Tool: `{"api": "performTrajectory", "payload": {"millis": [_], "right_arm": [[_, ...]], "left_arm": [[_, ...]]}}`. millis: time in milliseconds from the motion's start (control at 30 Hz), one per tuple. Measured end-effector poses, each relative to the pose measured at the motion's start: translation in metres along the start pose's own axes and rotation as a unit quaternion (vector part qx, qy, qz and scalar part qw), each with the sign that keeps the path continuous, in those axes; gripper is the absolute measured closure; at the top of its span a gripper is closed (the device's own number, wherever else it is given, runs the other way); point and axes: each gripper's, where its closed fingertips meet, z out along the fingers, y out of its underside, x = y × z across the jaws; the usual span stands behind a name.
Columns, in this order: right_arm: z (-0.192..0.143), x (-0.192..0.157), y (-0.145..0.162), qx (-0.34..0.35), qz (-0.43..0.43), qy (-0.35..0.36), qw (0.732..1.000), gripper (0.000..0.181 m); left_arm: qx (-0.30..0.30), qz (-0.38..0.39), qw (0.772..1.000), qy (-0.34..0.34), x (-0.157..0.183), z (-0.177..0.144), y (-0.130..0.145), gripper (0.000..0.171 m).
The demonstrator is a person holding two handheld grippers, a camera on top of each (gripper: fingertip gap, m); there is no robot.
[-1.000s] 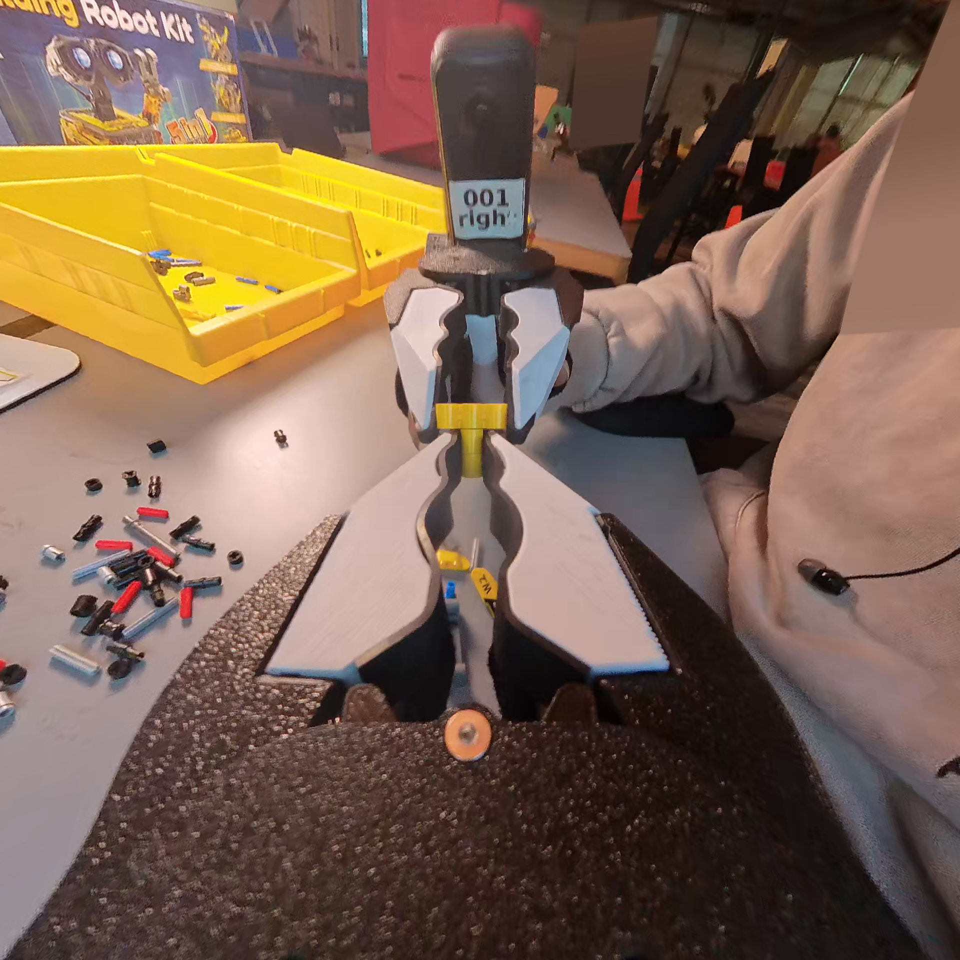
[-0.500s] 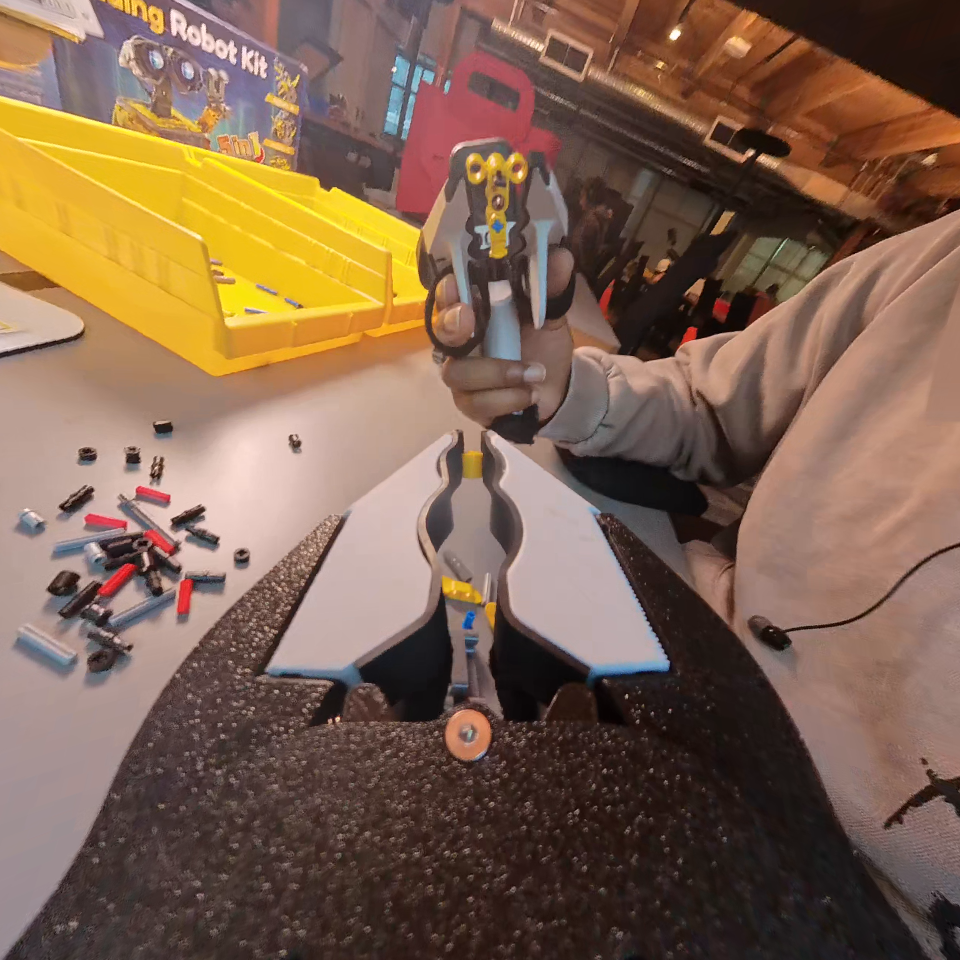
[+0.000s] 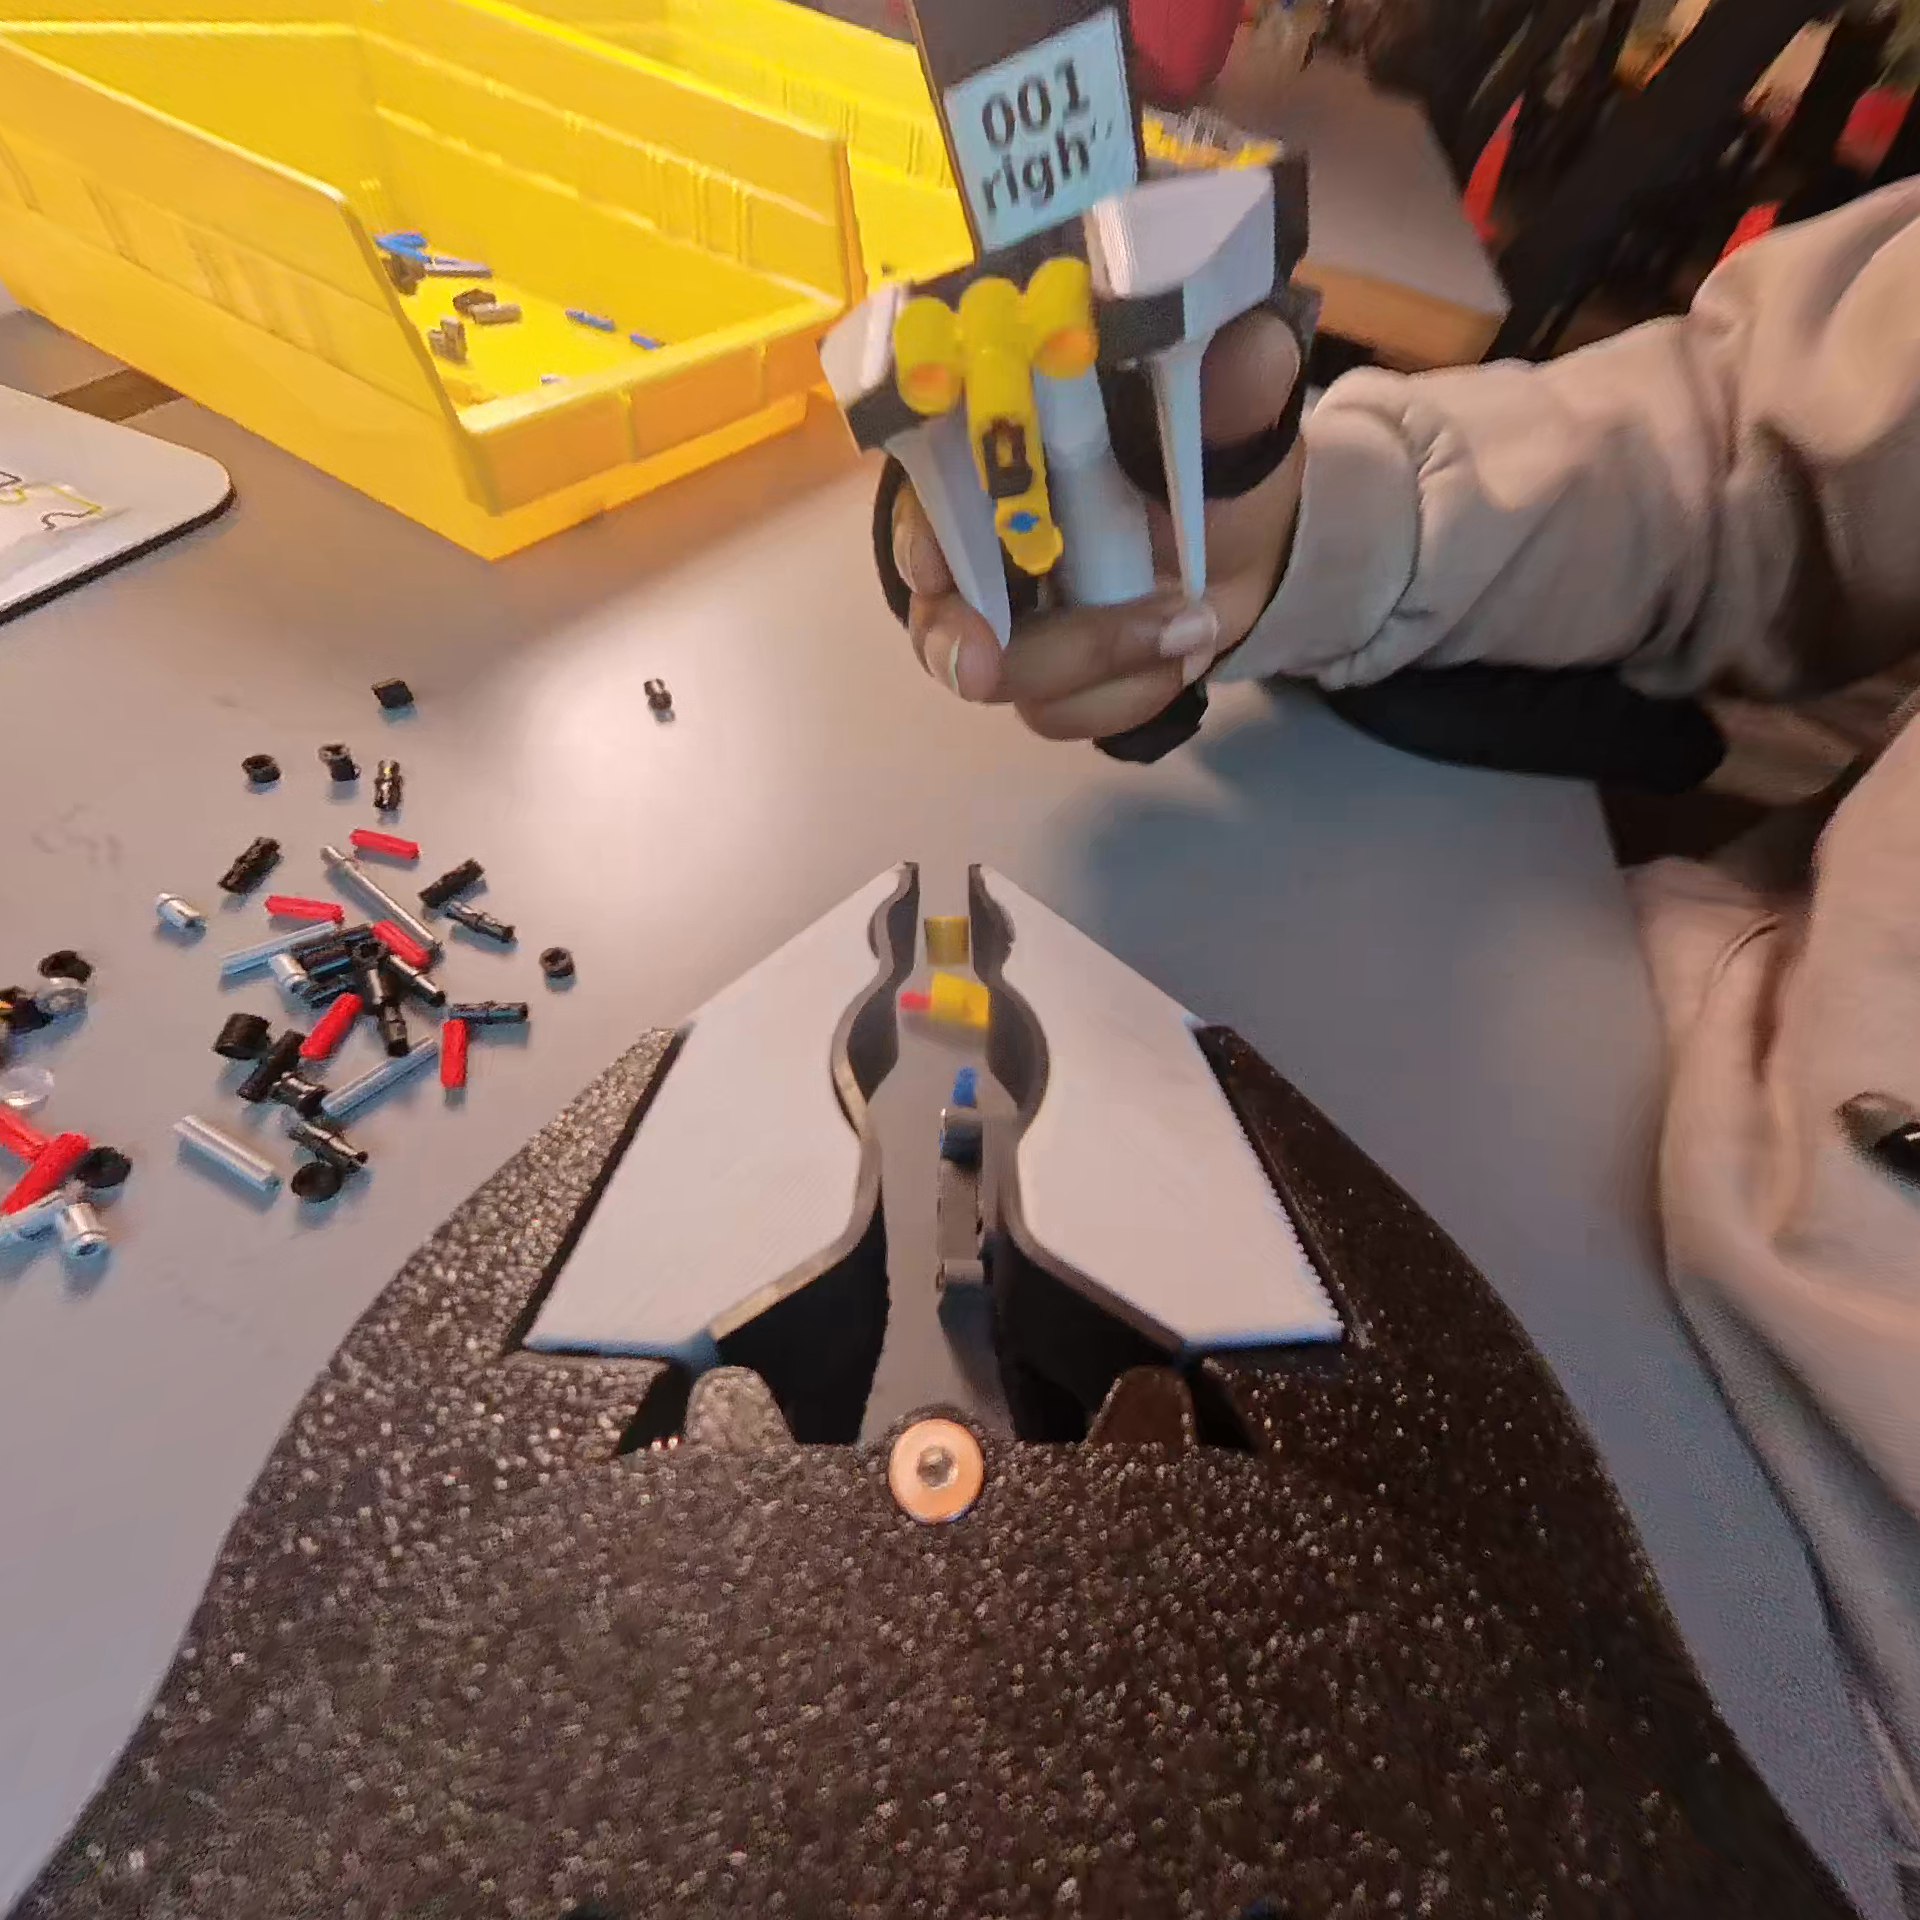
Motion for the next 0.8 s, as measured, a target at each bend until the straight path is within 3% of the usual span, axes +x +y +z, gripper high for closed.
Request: {"api": "performTrajectory", "payload": {"millis": [67, 167, 367, 600, 800], "right_arm": [[0.0, 0.001, 0.003, -0.008, -0.003, 0.002, 1.0, 0.16], [-0.001, 0.003, 0.007, -0.018, -0.012, 0.007, 1.0, 0.16], [0.004, 0.007, 0.031, -0.082, -0.06, 0.029, 0.994, 0.16], [0.009, 0.011, 0.05, -0.142, -0.094, 0.048, 0.984, 0.16], [0.009, 0.009, 0.05, -0.146, -0.058, 0.042, 0.987, 0.16]], "left_arm": [[-0.02, 0.032, 0.999, -0.012, 0.001, 0.003, 0.006, 0.151], [-0.002, 0.047, 0.999, -0.006, 0.008, 0.001, 0.0, 0.143], [0.073, 0.001, 0.997, 0.025, 0.013, -0.015, -0.03, 0.158], [0.053, 0.004, 0.998, 0.017, 0.011, -0.016, -0.022, 0.163], [0.06, -0.034, 0.997, 0.042, 0.013, -0.016, -0.024, 0.165]]}}
